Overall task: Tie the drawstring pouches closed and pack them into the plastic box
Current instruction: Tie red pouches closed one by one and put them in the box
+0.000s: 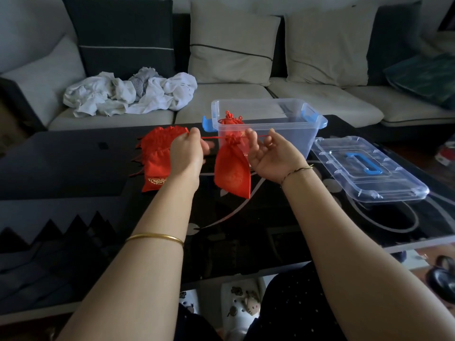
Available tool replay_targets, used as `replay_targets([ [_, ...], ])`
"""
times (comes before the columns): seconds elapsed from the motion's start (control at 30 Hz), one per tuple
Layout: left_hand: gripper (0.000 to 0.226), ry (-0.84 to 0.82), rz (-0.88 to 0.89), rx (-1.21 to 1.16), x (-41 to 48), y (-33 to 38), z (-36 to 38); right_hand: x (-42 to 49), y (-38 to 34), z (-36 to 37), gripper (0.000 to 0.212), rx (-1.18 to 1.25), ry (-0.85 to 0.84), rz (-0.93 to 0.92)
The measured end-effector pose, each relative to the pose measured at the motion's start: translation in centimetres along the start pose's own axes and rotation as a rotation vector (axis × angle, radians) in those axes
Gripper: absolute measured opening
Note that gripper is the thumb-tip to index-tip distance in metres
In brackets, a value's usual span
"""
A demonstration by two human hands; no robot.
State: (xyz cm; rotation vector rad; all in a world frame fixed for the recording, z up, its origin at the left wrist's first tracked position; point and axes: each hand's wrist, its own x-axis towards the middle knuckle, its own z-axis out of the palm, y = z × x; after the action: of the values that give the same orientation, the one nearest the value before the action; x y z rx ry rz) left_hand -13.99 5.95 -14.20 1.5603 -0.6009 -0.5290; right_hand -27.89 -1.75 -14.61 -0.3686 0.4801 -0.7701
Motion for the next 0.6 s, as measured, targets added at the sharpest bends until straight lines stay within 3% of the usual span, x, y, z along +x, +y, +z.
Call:
replay_targets([
  [0.13, 0.044, -0.138, -0.04, -0.462, -0.5, 0.9, 0.2, 0.2, 0.5, -0.3, 0.043, -0.025, 0.136, 0.024],
  [0.23, 0.044, -0.145, -0.03, -0.53, -1.3, 1.0, 0.7, 0.6, 0.6, -0.7, 0.042, -0.064, 0.212, 0.019],
  [0.33, 0.038, -0.208, 0.048, -0.266, -1.3, 0.8, 0.6, 1.0, 0.3, -0.8, 0.041, -0.223, 0.217, -0.105],
  [0.47, 0.014, -0.417, 0.182, 0.166, -1.6, 0.4, 0.4, 0.5, -0.2, 0.1, 0.038, -0.433, 0.061, -0.268],
  [0.6, 0.013, -0.482, 0.229, 0.305, -2.1, 0.3, 0.8, -0.3, 0.7, 1.8, 0.037, -0.768, -0.021, -0.418],
])
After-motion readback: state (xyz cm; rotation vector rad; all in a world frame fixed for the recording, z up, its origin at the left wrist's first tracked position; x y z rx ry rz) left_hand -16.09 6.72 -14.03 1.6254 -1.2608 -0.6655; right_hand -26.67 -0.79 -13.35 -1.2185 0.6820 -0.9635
